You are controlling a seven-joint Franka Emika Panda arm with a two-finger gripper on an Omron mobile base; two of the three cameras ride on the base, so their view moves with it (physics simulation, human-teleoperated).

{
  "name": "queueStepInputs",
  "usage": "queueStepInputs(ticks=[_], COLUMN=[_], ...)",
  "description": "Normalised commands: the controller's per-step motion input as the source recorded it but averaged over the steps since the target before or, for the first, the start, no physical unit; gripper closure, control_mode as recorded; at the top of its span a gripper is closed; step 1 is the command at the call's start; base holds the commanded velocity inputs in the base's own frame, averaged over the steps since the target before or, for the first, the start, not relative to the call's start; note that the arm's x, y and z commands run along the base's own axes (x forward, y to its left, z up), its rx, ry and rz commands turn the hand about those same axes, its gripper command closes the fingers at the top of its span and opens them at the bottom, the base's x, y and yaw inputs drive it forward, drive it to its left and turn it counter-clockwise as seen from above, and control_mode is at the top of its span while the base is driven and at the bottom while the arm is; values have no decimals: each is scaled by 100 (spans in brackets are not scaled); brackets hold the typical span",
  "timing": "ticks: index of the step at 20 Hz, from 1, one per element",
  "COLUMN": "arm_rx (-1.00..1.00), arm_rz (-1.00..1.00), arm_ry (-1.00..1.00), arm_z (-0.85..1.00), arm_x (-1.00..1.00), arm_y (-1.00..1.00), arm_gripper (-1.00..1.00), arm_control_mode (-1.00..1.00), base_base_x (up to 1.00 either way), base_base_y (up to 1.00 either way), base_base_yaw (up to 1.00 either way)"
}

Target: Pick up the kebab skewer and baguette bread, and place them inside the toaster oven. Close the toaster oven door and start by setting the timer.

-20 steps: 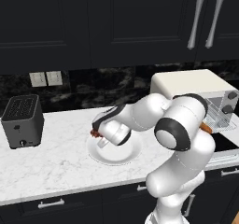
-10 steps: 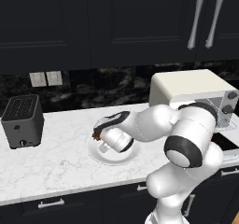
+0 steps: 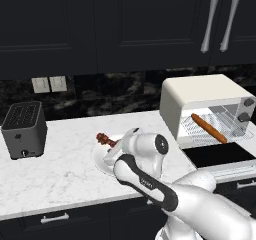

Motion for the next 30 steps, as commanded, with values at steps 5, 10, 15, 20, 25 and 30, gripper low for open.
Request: queueStepInputs(ticks=[5,10,15,20,25,30], arm_rx=[0,0,0,0,0,-1], arm_rz=[-8,-10,-9,-2,-1,-3], arm_ry=[27,38,30,17,19,5], arm_z=[100,100,81,69,33,0], arm_x=[-29,-42,-73,-96,-70,-25], arm_y=[-72,-96,-97,-100,-100,-100], arm_gripper=[100,100,100,100,100,100], arm_control_mode=[-100,-100,-100,-100,-100,-100], base_base_x=[0,0,0,0,0,0], base_base_y=[0,0,0,0,0,0], base_base_yaw=[0,0,0,0,0,0])
